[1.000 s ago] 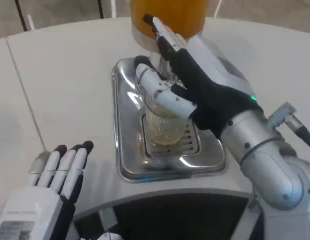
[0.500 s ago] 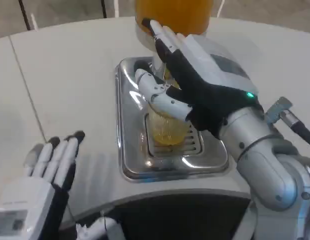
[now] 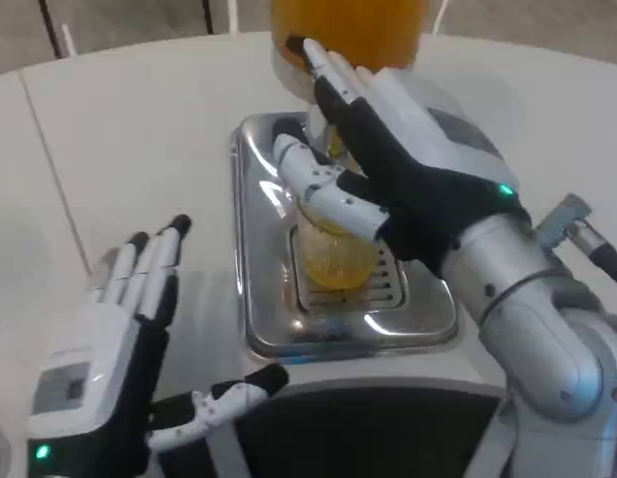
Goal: Grasp the cup under the faucet to collect the drink, then remove the cup.
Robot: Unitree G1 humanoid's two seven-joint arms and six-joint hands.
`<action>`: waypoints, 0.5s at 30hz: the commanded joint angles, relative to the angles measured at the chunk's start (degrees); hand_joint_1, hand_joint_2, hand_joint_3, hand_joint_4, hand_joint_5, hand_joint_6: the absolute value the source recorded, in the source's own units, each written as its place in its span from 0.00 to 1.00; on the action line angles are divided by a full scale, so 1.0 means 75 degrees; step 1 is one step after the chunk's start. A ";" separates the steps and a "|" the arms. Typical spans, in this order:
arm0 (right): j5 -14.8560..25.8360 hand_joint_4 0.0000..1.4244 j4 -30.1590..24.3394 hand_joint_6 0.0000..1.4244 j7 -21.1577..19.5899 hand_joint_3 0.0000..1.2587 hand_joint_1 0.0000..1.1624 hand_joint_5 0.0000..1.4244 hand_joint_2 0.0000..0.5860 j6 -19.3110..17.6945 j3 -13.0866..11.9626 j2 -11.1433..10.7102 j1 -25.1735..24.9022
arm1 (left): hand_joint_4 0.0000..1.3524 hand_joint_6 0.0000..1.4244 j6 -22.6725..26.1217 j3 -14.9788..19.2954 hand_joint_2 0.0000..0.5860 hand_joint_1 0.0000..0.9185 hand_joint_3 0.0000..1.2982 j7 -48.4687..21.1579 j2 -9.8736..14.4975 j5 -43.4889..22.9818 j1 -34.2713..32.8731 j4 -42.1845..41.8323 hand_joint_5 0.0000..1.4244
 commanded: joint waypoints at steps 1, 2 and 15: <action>0.0114 0.00 0.0067 0.00 0.0199 0.00 0.00 0.00 0.98 -0.0221 0.0081 0.0055 0.0214 | 0.00 0.00 0.0057 -0.0180 0.08 0.24 0.00 -0.0099 -0.0130 -0.0035 -0.0243 0.0263 0.00; 0.0099 0.00 0.0074 0.00 0.0195 0.00 0.00 0.00 0.98 -0.0242 0.0075 0.0062 0.0215 | 0.00 0.00 0.0067 -0.0209 0.08 0.24 0.00 -0.0101 -0.0160 -0.0031 -0.0300 0.0299 0.00; 0.0409 0.00 -0.0194 0.01 -0.0536 0.01 0.00 0.00 0.98 -0.0555 -0.0482 0.0275 0.0920 | 0.00 0.00 0.0350 -0.0657 0.07 0.25 0.00 -0.0107 -0.0513 0.0028 -0.1128 0.0827 0.00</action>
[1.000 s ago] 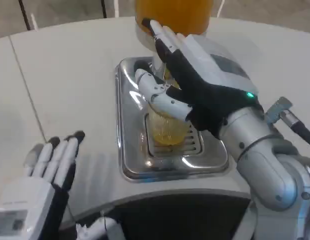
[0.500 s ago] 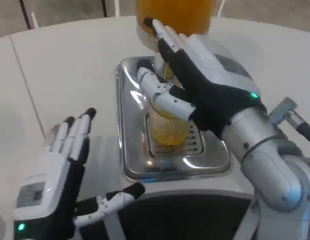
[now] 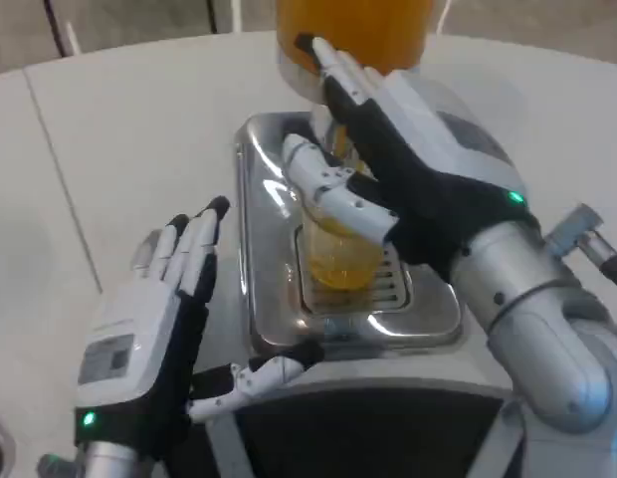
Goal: Grasp the cup under the faucet to collect the drink, then remove the cup.
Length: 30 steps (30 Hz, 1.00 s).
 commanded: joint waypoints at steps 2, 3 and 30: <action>0.0593 0.00 -0.0235 0.01 -0.0703 0.01 0.00 0.00 0.98 -0.0257 -0.0420 0.0289 0.0877 | 0.00 0.00 0.0156 -0.0199 0.07 0.25 0.00 -0.0069 -0.0145 -0.0019 -0.0228 0.0281 0.00; 0.0709 0.00 -0.0332 0.01 -0.1053 0.01 0.00 0.00 0.99 -0.0402 -0.0511 0.0365 0.1120 | 0.00 0.00 0.0160 -0.0225 0.07 0.25 0.00 -0.0061 -0.0160 -0.0016 -0.0263 0.0311 0.00; 0.1288 0.00 -0.2395 0.00 -0.2695 0.00 0.39 0.00 0.89 -0.3647 -0.1903 -0.1422 0.5387 | 0.00 0.00 0.0018 -0.0589 0.09 0.30 0.00 -0.0090 -0.0337 -0.0464 -0.1197 0.1412 0.00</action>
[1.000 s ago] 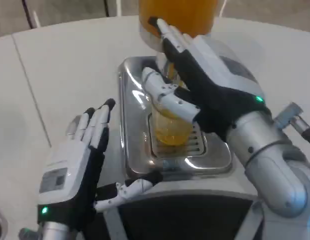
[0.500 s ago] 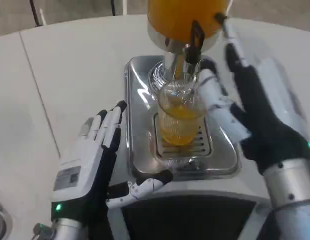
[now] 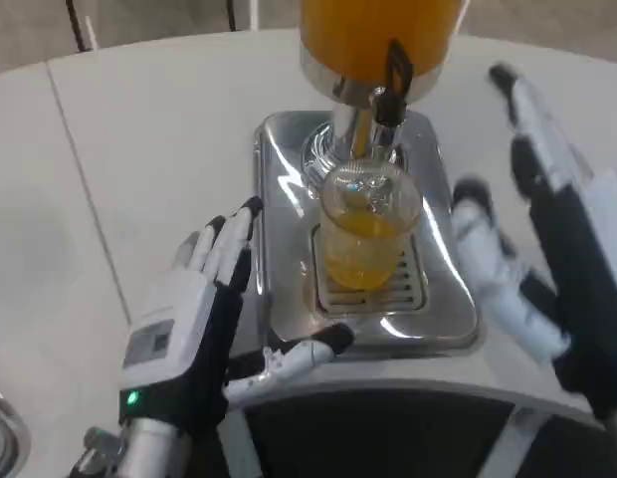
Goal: Grasp the cup under the faucet to collect the drink, then remove the cup.
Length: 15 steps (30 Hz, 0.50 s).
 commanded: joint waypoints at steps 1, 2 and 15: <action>-0.0442 0.00 -0.0507 0.00 0.0549 0.00 0.39 0.00 0.88 -0.0854 -0.0315 -0.0953 0.0837 | 0.00 0.00 -0.0073 -0.0116 0.09 0.30 0.00 -0.0026 -0.0051 -0.0093 -0.0350 0.0433 0.00; -0.0497 0.00 -0.0551 0.00 0.0572 0.00 0.41 0.00 0.85 -0.0940 -0.0358 -0.0985 0.0965 | 0.00 0.00 -0.0082 -0.0105 0.08 0.29 0.00 0.0010 -0.0065 -0.0116 -0.0460 0.0534 0.00; -0.1121 0.00 -0.0362 0.00 0.1022 0.00 0.60 0.00 0.60 -0.1372 -0.0610 -0.0998 0.1662 | 0.00 0.00 -0.0511 -0.0223 0.04 0.25 0.00 0.0457 -0.0307 -0.0420 -0.1422 0.1637 0.00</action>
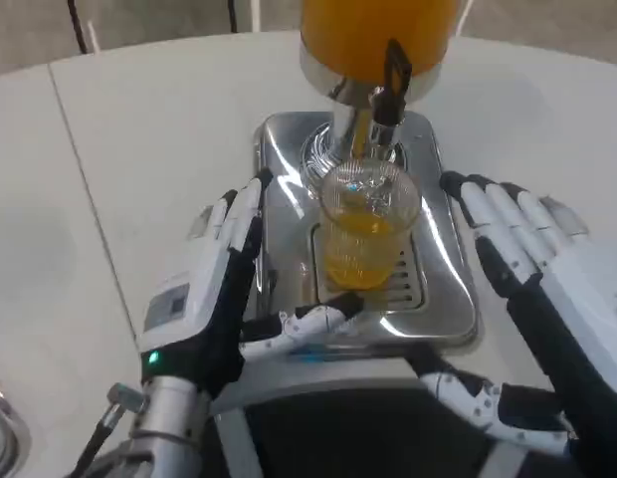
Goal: Grasp the cup under the faucet to collect the drink, then remove the cup.
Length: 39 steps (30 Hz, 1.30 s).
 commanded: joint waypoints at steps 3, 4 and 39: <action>-0.0023 0.00 0.0125 0.00 -0.0003 0.00 0.60 0.00 0.59 -0.0361 -0.0073 0.0020 0.0650 | 0.00 0.00 -0.0429 -0.0204 0.04 0.24 0.00 0.0346 -0.0175 -0.0058 -0.0297 0.0481 0.00; 0.0004 0.00 0.0103 0.00 0.0028 0.00 0.60 0.00 0.59 -0.0389 -0.0091 0.0030 0.0729 | 0.00 0.00 -0.0489 -0.0215 0.04 0.24 0.00 0.0372 -0.0214 -0.0117 -0.0331 0.0556 0.00; -0.0705 0.00 -0.0185 0.00 0.0068 0.00 0.58 0.00 0.59 -0.0929 -0.0018 0.1124 0.2113 | 0.00 0.03 -0.0709 -0.0727 0.06 0.24 0.00 0.1314 -0.1172 -0.0127 -0.1754 0.2667 0.04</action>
